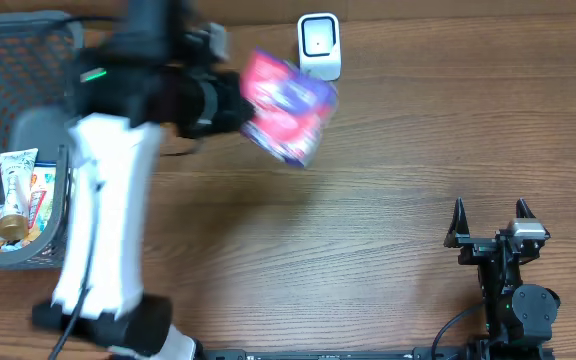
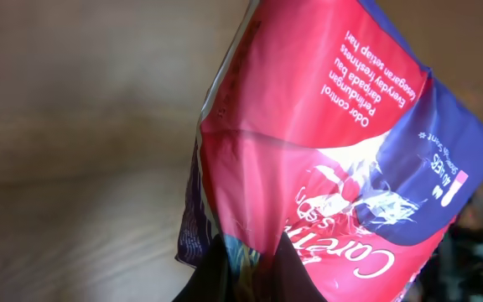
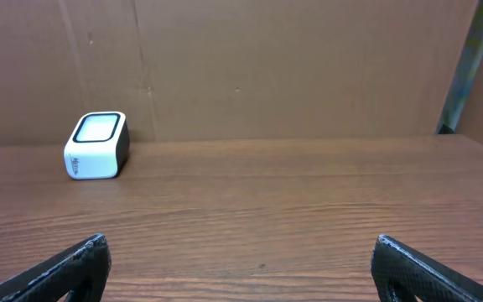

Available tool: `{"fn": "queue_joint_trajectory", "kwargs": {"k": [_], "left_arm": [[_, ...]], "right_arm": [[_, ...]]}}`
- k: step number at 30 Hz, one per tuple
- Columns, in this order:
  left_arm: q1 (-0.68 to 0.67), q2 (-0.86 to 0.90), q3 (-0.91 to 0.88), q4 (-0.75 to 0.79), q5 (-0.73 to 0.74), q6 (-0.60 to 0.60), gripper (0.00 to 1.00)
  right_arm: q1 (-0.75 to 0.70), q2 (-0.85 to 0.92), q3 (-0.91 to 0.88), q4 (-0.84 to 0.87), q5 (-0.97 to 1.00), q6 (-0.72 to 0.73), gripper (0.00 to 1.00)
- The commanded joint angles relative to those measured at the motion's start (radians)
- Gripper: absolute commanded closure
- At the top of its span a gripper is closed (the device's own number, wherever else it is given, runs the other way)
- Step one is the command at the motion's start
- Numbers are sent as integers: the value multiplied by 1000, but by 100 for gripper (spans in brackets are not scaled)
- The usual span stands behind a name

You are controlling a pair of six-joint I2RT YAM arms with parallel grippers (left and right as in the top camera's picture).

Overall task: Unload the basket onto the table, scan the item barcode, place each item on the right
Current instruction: 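Lift the red-purple box out and place it on the table centre, then reach the left gripper into the basket and grasp the white conditioner tube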

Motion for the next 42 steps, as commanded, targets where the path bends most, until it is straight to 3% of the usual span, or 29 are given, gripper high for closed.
{"fn": "queue_joint_trajectory", "kwargs": {"k": [1,7,14,15,17,18,19,25,28,29,31,38,42], "left_arm": [[-110,90,-106,34,-47,14,96],[-221,266,-194,159,-97,-16,96],[-248,384,-195,270,-96,-7,95],[-248,389,-194,273,-96,-6,78],[-239,389,-189,267,-95,-3,32],[-231,388,-175,249,-95,-3,18],[-222,388,-156,226,-95,-3,12],[-152,387,105,18,-96,22,8],[-103,387,312,-95,-95,38,7],[-64,387,460,-167,-95,62,7],[-22,369,563,-173,-75,102,0],[215,183,649,-173,-105,91,0],[433,66,637,-173,-204,77,0]], "right_arm": [[7,-8,-11,5,1,-1,0],[7,-8,-11,5,1,-1,0],[6,-8,-11,5,1,-1,0],[7,-8,-11,5,1,-1,0],[6,-8,-11,5,1,-1,0],[6,-8,-11,5,1,-1,0],[6,-8,-11,5,1,-1,0],[7,-8,-11,5,1,-1,0],[7,-8,-11,5,1,-1,0],[6,-8,-11,5,1,-1,0],[7,-8,-11,5,1,-1,0],[6,-8,-11,5,1,-1,0],[7,-8,-11,5,1,-1,0]]}}
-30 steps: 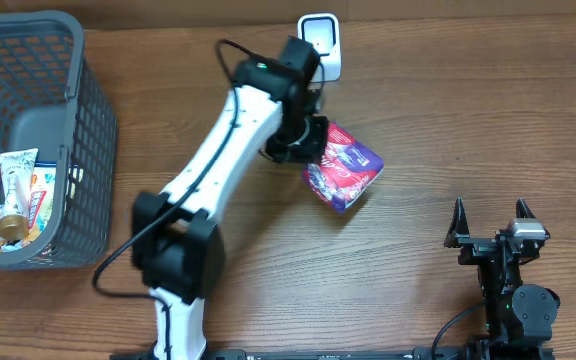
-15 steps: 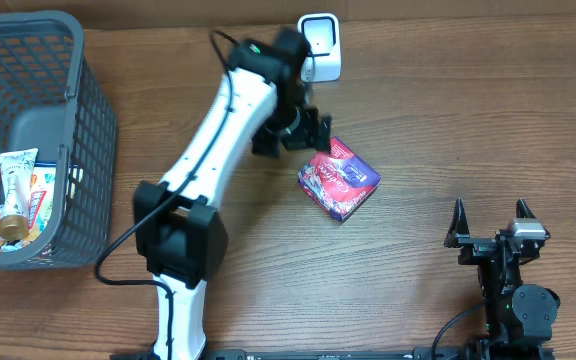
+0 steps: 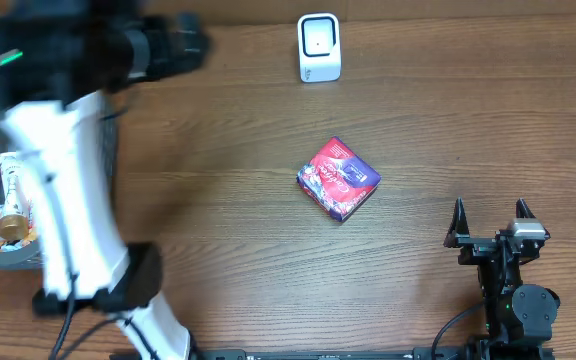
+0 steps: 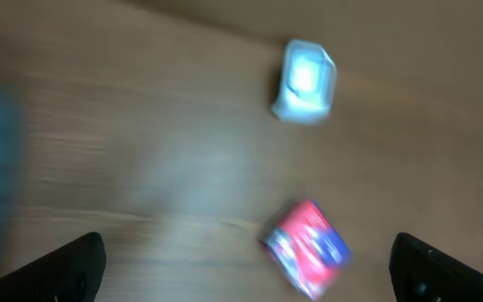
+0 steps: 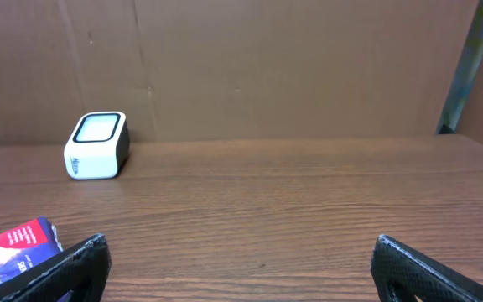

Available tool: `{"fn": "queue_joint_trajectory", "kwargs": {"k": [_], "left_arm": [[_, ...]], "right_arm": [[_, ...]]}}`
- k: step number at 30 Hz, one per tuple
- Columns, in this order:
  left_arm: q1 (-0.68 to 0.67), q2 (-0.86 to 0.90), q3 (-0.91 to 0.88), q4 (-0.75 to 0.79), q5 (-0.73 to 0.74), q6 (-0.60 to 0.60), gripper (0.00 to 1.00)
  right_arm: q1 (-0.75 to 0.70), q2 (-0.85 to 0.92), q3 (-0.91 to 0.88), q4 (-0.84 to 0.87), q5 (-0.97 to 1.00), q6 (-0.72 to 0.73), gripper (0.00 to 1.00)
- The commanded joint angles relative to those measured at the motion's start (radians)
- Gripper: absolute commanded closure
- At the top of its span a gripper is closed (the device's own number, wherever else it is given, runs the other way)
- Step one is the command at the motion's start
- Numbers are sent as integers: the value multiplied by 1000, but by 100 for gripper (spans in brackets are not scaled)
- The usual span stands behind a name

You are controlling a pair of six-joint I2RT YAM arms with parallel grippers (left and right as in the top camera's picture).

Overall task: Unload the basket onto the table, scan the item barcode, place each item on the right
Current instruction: 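Reach the left gripper into the basket and grasp the white conditioner tube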

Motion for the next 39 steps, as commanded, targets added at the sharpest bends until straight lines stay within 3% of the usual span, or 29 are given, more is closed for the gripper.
{"fn": "queue_joint_trajectory", "kwargs": {"k": [1,5,10,17,20,25,27,35,39], "left_arm": [[197,-134,4,-6,-112,-7,0],[467,-207,-101,-6,-154,-24,0],[600,-207,-274,-6,-167,-34,0],[609,-159,-609,237,-329,-29,0],[609,-120,-668,302,-372,-3,0],[609,-8,-701,316,-373,130,2],[610,58,-701,314,-376,179,7],[611,183,-701,354,-569,204,7],[611,239,-701,357,-584,228,8]], "right_arm": [[7,-8,-11,5,2,-1,0],[7,-8,-11,5,2,-1,0],[6,-8,-11,5,2,-1,0],[6,-8,-11,5,2,-1,0],[6,-8,-11,5,2,-1,0],[6,-8,-11,5,2,-1,0],[7,-8,-11,5,2,-1,0],[6,-8,-11,5,2,-1,0],[7,-8,-11,5,2,-1,0]]}}
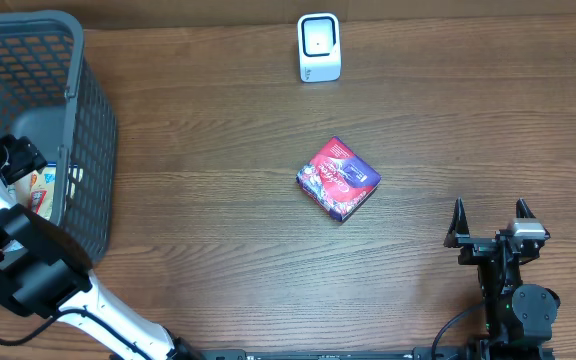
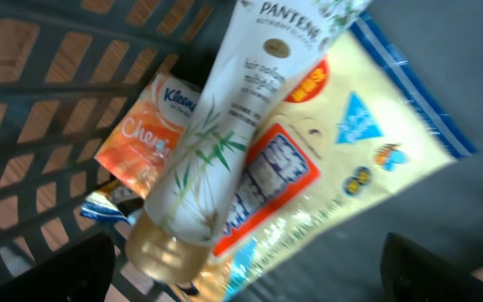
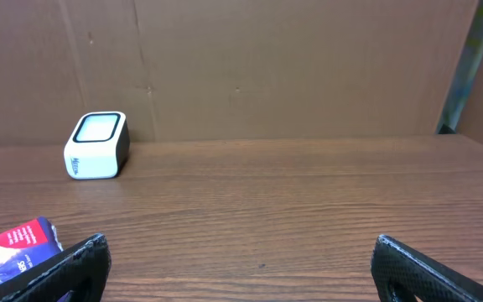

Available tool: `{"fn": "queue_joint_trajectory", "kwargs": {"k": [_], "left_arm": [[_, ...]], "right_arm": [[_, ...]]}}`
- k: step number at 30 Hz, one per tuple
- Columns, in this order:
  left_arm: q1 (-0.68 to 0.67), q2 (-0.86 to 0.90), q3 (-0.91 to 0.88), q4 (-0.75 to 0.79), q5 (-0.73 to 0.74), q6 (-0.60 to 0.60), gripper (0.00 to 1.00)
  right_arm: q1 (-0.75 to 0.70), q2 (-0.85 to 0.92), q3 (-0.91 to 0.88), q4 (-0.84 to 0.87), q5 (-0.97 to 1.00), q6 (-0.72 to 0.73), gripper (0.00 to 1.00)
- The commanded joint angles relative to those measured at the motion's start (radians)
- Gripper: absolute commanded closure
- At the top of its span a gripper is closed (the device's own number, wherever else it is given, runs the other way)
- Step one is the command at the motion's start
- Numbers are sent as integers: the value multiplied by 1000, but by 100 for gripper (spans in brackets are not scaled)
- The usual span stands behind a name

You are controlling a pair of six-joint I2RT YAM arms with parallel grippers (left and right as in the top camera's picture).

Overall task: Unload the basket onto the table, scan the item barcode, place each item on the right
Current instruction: 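Reach the left gripper into the basket and grasp the white conditioner tube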

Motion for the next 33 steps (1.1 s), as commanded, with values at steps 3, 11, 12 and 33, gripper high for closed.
{"fn": "queue_joint_trajectory", "kwargs": {"k": [3,11,12,33], "left_arm": [[6,72,0,14,-62,63,8],[26,86,0,33,-81,71,15],[27,86,0,34,-80,71,18],[32,86,-169,141,-77,67,81]], "right_arm": [[7,-8,-11,6,2,-1,0],[6,-8,-11,6,2,-1,0],[7,-8,-11,6,2,-1,0],[6,-8,-11,6,2,-1,0]]}}
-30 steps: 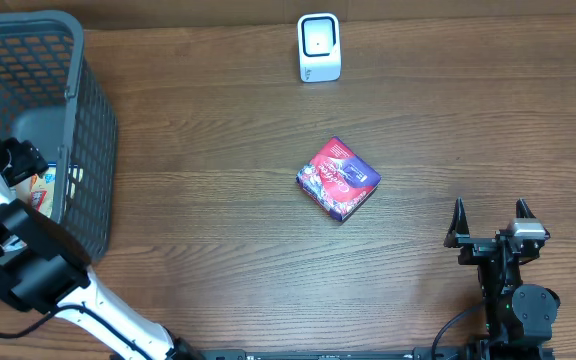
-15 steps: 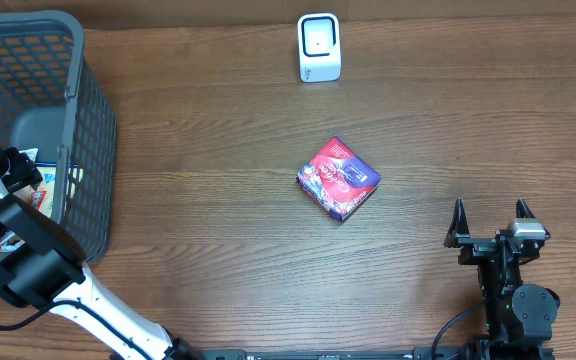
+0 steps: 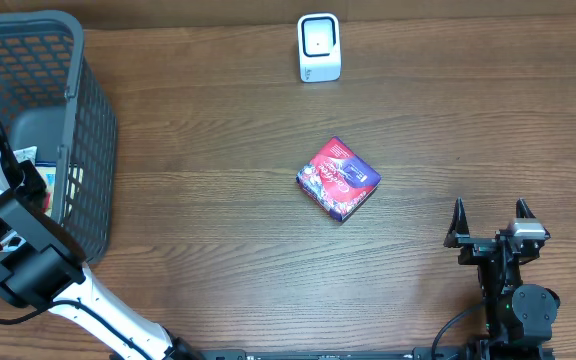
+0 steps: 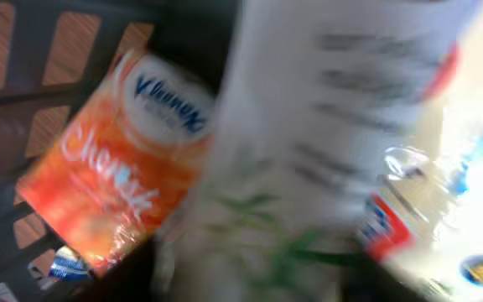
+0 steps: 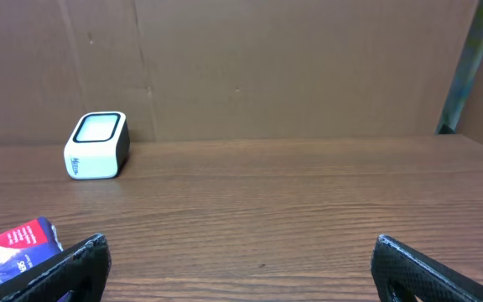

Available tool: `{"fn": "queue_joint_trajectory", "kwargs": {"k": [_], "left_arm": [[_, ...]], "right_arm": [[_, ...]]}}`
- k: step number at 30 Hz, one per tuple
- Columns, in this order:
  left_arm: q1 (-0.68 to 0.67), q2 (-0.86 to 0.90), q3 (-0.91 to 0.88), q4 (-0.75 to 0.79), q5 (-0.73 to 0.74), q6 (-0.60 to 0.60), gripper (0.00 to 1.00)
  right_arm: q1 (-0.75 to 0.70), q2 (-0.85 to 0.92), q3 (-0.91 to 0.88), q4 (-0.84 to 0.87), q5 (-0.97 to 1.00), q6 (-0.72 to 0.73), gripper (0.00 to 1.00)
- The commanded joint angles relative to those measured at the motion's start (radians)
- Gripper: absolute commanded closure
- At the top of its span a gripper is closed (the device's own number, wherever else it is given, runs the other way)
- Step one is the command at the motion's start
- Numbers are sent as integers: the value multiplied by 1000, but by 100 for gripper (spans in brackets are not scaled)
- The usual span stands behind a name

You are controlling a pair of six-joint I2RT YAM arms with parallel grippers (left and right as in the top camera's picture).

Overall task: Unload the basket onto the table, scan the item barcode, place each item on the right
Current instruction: 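Reach the left gripper into the basket and grasp the white conditioner tube, then carry the white tube out and set it left of the box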

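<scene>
The white barcode scanner (image 3: 319, 47) stands at the table's far edge, also seen in the right wrist view (image 5: 97, 146). A red and purple packet (image 3: 339, 179) lies at mid-table, apart from both grippers. My left gripper (image 4: 246, 281) is down inside the grey basket (image 3: 88, 150), its dark fingers on either side of a white tube (image 4: 309, 151). That view is blurred, so whether it grips the tube is unclear. An orange tissue pack (image 4: 116, 193) lies just left of the tube. My right gripper (image 5: 241, 273) rests open at the near right, holding nothing.
A pale snack bag (image 4: 451, 210) lies under the tube in the basket. The basket's mesh wall (image 3: 96, 200) stands between my left arm and the table's middle. A brown board backs the table behind the scanner (image 5: 309, 67).
My left gripper has moved closer to the white tube in the basket, which now fills the wrist view, and its fingers stand nearer together. The packet and the right arm have not moved.
My left gripper held the red and purple packet up near the scanner. Then the packet lay on the table's middle and the gripper was open, off toward the basket. Then it hung open over the basket's items, and now it straddles the white tube.
</scene>
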Motion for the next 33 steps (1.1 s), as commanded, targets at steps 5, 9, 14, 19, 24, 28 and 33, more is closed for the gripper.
{"fn": "queue_joint_trajectory", "kwargs": {"k": [5,9,14,19,24,28,33], "left_arm": [[4,5,-13,8,4,-24,96],[5,1,58,-42,25,-78,96],[3,-8,274,-159,245,-79,96],[3,-8,583,-306,462,-78,96],[-11,-8,988,-468,736,-78,96],[-68,-29,1138,-485,972,-78,96],[-220,-68,1190,-471,1096,-79,96]], "right_arm": [[6,-8,-11,5,2,-1,0],[7,-8,-11,5,2,-1,0],[7,-8,-11,5,2,-1,0],[6,-8,-11,5,2,-1,0],[6,-8,-11,5,2,-1,0],[6,-8,-11,5,2,-1,0],[7,-8,-11,5,2,-1,0]]}}
